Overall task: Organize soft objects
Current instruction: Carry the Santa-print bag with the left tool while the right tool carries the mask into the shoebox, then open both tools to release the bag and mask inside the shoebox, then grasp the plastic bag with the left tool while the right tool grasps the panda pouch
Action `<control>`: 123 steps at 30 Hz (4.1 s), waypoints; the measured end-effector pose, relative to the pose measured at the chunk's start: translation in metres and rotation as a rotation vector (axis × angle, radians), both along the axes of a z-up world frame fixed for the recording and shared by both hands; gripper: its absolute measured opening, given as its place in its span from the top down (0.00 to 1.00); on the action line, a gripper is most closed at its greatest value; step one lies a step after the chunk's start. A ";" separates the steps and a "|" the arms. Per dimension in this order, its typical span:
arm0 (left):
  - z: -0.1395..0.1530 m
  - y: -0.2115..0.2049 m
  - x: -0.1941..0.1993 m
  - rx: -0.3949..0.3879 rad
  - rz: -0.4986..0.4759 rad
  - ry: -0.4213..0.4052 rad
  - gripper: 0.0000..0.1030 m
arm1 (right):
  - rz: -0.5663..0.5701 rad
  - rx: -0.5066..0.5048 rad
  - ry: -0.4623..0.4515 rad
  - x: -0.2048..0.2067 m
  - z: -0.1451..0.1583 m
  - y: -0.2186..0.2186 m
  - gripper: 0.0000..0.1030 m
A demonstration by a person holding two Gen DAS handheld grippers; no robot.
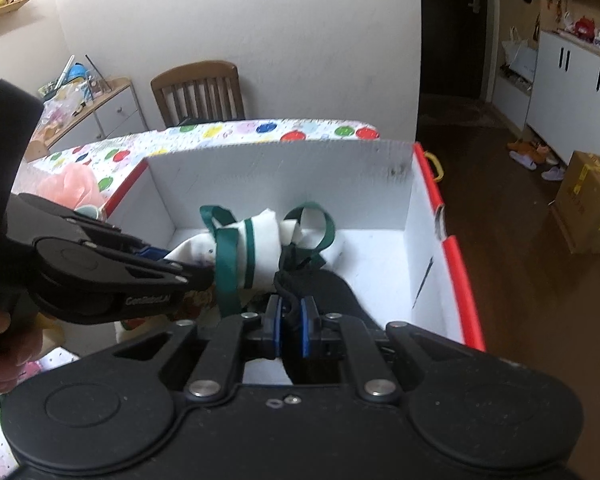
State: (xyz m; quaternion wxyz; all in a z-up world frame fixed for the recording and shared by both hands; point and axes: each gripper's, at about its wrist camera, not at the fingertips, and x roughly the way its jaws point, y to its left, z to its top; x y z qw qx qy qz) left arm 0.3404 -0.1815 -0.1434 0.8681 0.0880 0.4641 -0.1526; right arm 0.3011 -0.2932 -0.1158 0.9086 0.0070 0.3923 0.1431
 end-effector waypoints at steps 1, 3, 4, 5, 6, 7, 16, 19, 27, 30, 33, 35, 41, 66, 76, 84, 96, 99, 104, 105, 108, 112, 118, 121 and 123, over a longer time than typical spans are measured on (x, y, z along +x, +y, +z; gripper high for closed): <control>-0.001 -0.001 0.000 0.002 -0.003 -0.001 0.86 | 0.001 -0.003 0.009 0.000 -0.001 0.001 0.92; -0.001 -0.002 -0.002 0.002 -0.007 0.000 0.85 | 0.005 0.004 0.031 0.000 -0.003 0.000 0.89; -0.001 -0.003 -0.001 0.003 -0.009 -0.001 0.85 | 0.004 0.009 0.037 0.001 -0.004 0.001 0.86; 0.000 -0.004 -0.001 0.004 -0.010 -0.001 0.84 | 0.003 0.012 0.040 0.001 -0.004 0.000 0.84; 0.000 -0.005 0.000 0.006 -0.011 0.000 0.83 | 0.003 0.014 0.039 0.000 -0.003 0.000 0.83; 0.000 -0.005 -0.001 0.006 -0.013 0.001 0.82 | 0.000 0.016 0.038 -0.001 -0.002 0.000 0.81; 0.009 -0.002 -0.011 -0.016 -0.007 -0.006 0.74 | -0.019 0.037 0.003 -0.008 0.013 -0.009 0.68; 0.015 -0.002 -0.016 -0.021 -0.010 -0.023 0.65 | -0.023 0.038 -0.014 -0.013 0.019 -0.010 0.63; 0.037 0.005 -0.033 -0.057 -0.002 -0.083 0.30 | -0.047 0.052 -0.047 -0.025 0.036 -0.014 0.59; 0.049 0.011 -0.041 -0.080 0.001 -0.111 0.30 | -0.045 0.056 -0.066 -0.032 0.044 -0.013 0.50; 0.060 0.018 -0.050 -0.094 0.000 -0.142 0.30 | -0.042 0.062 -0.088 -0.038 0.054 -0.011 0.43; 0.067 0.023 -0.057 -0.100 0.001 -0.161 0.25 | -0.038 0.068 -0.101 -0.042 0.061 -0.009 0.39; 0.090 0.046 -0.078 -0.150 0.011 -0.207 0.21 | -0.014 0.081 -0.140 -0.056 0.080 0.003 0.30; 0.132 0.242 -0.157 -0.295 0.161 -0.345 0.00 | 0.079 0.123 -0.136 -0.107 0.089 0.145 0.04; 0.102 0.324 -0.169 -0.288 0.235 -0.344 0.00 | 0.042 0.110 -0.066 -0.122 0.057 0.206 0.00; 0.067 0.358 -0.178 -0.218 0.213 -0.338 0.00 | -0.037 0.093 -0.002 -0.114 0.031 0.241 0.00; 0.007 0.381 -0.180 -0.172 0.158 -0.237 0.00 | -0.107 0.034 0.108 -0.094 -0.013 0.283 0.01; -0.005 0.388 -0.174 -0.174 0.158 -0.209 0.00 | -0.138 0.044 0.133 -0.086 -0.019 0.289 0.01; -0.013 0.392 -0.167 -0.175 0.147 -0.189 0.00 | -0.175 0.014 0.159 -0.072 -0.030 0.301 0.00; -0.013 0.392 -0.166 -0.178 0.142 -0.189 0.00 | -0.189 0.003 0.171 -0.069 -0.034 0.302 0.00; -0.010 0.391 -0.159 -0.193 0.129 -0.194 0.00 | -0.217 -0.001 0.209 -0.063 -0.045 0.301 0.00; -0.013 0.392 -0.143 -0.213 0.140 -0.167 0.00 | -0.228 0.002 0.249 -0.062 -0.052 0.302 0.00; -0.030 0.396 -0.116 -0.245 0.160 -0.065 0.00 | -0.234 0.019 0.293 -0.065 -0.058 0.302 0.01; -0.040 0.406 -0.104 -0.296 0.224 -0.001 0.01 | -0.227 0.030 0.292 -0.065 -0.057 0.302 0.05; -0.045 0.414 -0.098 -0.335 0.265 0.032 0.01 | -0.218 0.041 0.298 -0.065 -0.058 0.303 0.08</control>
